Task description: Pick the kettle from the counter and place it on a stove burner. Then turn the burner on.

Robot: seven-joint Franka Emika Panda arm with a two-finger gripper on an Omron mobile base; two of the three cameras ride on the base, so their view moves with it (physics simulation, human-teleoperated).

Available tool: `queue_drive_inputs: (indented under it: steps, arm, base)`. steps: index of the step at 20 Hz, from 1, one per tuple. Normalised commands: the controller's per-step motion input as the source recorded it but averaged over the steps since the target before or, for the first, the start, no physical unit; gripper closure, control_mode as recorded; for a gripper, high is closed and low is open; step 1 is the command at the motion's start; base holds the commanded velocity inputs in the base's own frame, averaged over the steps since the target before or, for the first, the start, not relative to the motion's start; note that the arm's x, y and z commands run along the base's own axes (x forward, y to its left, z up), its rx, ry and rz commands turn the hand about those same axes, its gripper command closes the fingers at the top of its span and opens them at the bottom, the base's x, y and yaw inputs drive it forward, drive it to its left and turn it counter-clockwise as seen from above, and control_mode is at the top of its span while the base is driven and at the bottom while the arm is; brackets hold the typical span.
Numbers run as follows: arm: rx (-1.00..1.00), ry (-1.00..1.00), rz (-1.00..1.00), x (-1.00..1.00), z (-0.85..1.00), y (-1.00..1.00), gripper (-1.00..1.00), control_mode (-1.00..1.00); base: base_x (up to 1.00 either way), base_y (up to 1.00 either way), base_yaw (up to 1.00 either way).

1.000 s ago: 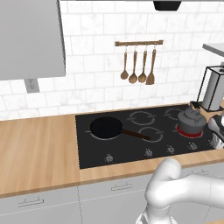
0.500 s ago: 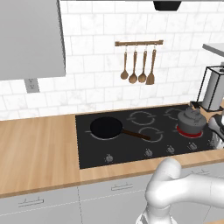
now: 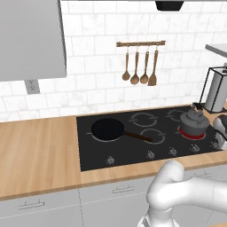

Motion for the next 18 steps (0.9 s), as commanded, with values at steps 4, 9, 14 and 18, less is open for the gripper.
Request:
queue_drive_inputs:
  steps: [4,9,14,18]
  arm:
    - [-0.01,-0.17,0.02,0.0,0.44,0.0,-1.0,-1.0]
    - [-0.02,-0.16,0.0,-0.1,0.41,0.0,-1.0,-1.0]
    - [-0.02,-0.06,0.0,-0.34,0.22,0.02,-1.0,-1.0]
    - [-0.05,-0.03,0.0,-0.54,0.08,0.09,-1.0,-1.0]
  base:
    - [0.0,0.0,0.0]
    - [0.0,0.0,0.0]
    - [0.0,0.0,0.0]
    - [0.0,0.0,0.0]
